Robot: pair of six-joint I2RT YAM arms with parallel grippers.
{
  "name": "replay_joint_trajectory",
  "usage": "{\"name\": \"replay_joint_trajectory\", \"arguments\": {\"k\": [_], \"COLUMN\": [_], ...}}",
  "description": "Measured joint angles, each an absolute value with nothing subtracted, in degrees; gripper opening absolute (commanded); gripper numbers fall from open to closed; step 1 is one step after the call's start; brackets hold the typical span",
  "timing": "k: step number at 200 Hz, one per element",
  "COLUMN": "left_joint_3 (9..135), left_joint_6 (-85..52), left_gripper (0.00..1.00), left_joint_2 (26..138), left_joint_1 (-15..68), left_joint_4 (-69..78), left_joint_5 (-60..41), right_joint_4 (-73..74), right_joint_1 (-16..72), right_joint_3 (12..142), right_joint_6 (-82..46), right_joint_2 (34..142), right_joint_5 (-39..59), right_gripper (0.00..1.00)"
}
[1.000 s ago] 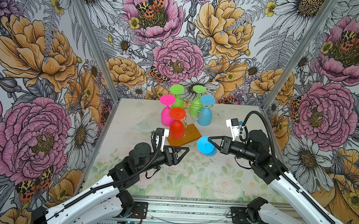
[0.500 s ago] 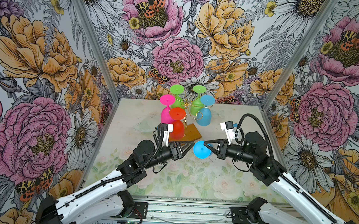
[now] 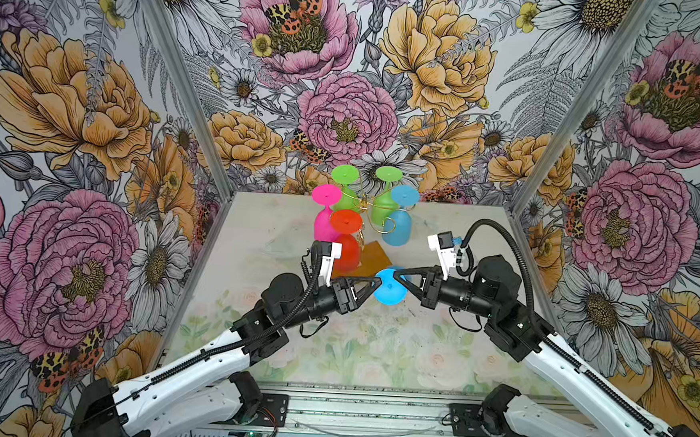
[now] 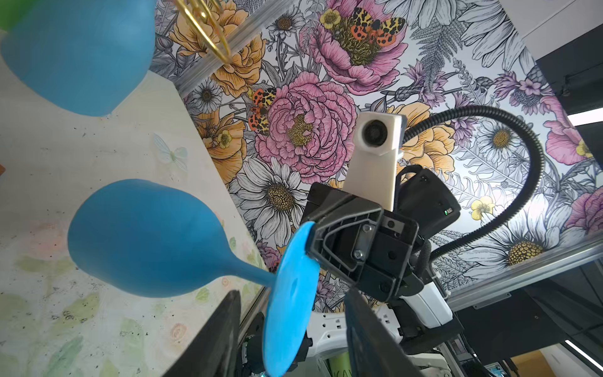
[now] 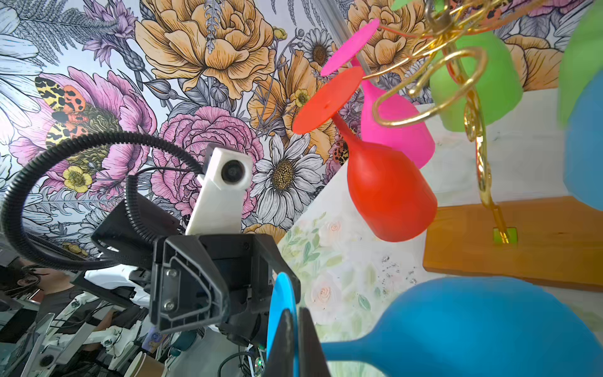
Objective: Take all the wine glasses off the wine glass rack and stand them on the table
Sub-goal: 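Bring the blue glass toward the left gripper while the left arm reaches in, then grasp the blue glass foot with the left gripper while the right gripper opens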
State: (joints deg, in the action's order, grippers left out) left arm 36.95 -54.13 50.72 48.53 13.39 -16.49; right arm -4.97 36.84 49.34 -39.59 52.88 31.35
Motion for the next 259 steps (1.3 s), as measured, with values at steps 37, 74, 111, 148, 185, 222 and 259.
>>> {"name": "replay_joint_trajectory", "arguments": {"k": [37,74,111,148,185,222,259], "left_joint_3": [36.9,36.5,35.7,35.4,35.2,35.2,35.8], "left_joint_6": [-54.4,-54.8,-55.5,-55.8,-56.2,-55.6,-50.7], "left_gripper": [0.37,0.25,0.13,0.03,0.00,0.00,0.00], "left_joint_2": [51.4,51.5,51.5,51.5,51.5,51.5,52.3], "left_joint_1": [48.5,48.5,48.5,48.4,48.1,48.1,48.2], "left_joint_4": [13.8,14.3,15.5,16.5,17.1,16.8,10.4], "left_joint_5": [-18.6,-18.9,-19.0,-19.2,-20.1,-21.9,-22.4], "right_joint_4": [-2.5,-2.4,-2.3,-2.3,-3.4,-9.1,-18.2], "right_joint_1": [37.1,37.8,37.9,37.9,37.9,37.4,31.4], "right_joint_3": [49.7,50.2,50.5,50.5,50.6,51.1,53.2], "right_joint_6": [-39.9,-39.8,-39.7,-39.8,-39.5,-39.2,-41.9], "right_joint_2": [54.2,55.4,55.4,55.4,55.4,53.7,50.7], "right_joint_5": [31.0,30.3,30.0,29.8,28.1,24.9,24.2], "right_gripper": [0.00,0.00,0.00,0.09,0.30,0.58,0.71]}}
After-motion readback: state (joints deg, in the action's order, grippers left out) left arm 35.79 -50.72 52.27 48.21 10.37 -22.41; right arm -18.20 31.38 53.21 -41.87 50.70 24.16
